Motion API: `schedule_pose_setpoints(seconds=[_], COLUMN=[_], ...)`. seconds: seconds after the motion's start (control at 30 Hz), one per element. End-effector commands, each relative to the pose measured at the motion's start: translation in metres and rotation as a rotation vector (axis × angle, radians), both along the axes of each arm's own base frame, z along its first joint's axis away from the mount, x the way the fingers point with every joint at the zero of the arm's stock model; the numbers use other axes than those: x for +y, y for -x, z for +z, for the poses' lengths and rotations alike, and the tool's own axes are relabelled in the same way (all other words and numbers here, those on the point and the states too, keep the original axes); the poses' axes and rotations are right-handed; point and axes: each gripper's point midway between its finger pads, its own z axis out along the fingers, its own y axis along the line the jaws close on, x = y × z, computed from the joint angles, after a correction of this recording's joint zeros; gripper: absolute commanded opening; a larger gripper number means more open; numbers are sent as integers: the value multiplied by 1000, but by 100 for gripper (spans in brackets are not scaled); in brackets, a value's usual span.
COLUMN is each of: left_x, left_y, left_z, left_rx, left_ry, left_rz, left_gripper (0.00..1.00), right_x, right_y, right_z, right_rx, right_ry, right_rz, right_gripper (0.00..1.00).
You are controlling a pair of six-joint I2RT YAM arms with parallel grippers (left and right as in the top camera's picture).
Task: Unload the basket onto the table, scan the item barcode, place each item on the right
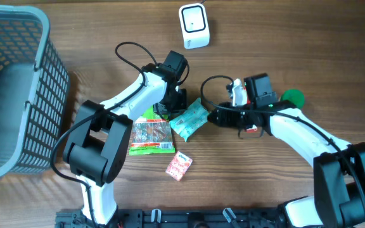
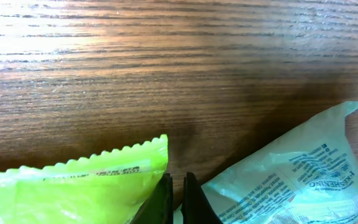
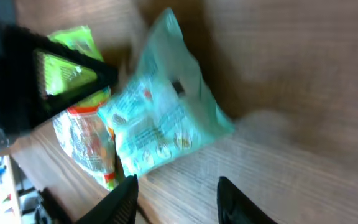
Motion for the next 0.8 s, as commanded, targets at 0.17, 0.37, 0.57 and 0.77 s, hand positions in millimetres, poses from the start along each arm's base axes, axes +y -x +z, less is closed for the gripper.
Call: schedule_pose_setpoints(seconds=[0.17,0.37,0.57,0.77], left_x=[-46,-69,-26,6], left_y=[2,-7,-43,2], left_z=[16,22,55,45], left_rx=[-99,-167,-239,23], left_ry=[41,92,8,-35], left_rz=[-81,-81,26,60], left_gripper=[4,4,4,4], right_x=[1,-1,-14,-15], right_y=[10,14,7,7], right_z=[-4,-6,-15,-16], right_rx=[76,95,48,-25], right_ry=[-5,8,102,124], right_rz=[-23,-26,-40,55], right_gripper=[41,41,43,53])
